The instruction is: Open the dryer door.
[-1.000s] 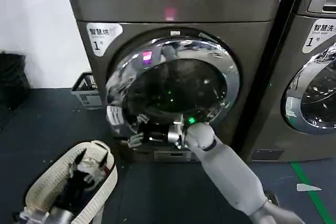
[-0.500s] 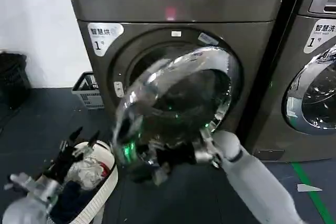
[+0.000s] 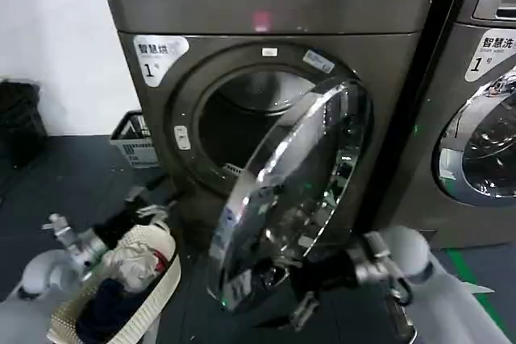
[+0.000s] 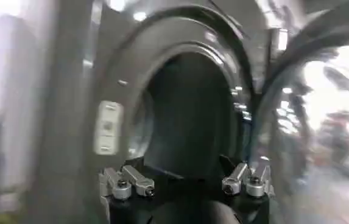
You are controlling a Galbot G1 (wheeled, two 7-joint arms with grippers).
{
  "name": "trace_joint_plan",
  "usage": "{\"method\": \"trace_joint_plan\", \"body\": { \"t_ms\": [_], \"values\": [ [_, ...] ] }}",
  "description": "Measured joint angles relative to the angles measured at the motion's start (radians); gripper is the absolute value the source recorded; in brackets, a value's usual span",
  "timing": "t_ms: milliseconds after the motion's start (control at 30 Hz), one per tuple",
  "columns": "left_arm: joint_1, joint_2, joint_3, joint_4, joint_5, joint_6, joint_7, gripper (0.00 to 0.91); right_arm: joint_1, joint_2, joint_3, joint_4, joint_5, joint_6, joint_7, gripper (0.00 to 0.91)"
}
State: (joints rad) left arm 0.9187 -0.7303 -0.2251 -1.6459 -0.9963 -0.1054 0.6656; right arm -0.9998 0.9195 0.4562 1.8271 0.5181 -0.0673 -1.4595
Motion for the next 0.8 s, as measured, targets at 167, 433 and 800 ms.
{"method": "trace_joint_plan", "body": {
  "t_ms": [167, 433, 800],
  "values": [
    [-0.077, -0.029, 0.096, -0.005, 0.025, 0.001, 0.037, 0.907, -0.068, 0.002, 0.173, -0.064, 0.008, 0.004, 0.000, 0.907],
    [-0.130, -0.055, 0.219, -0.051, 0.051, 0.007, 0.091, 0.907, -0.150, 0.004, 0.432, -0.164, -0.021, 0.033, 0.041, 0.907],
    [-0.133, -0.093, 0.335, -0.131, 0.110, -0.012, 0.091, 0.907, -0.253, 0.062, 0.778, -0.181, -0.120, 0.083, 0.330, 0.907]
  ]
}}
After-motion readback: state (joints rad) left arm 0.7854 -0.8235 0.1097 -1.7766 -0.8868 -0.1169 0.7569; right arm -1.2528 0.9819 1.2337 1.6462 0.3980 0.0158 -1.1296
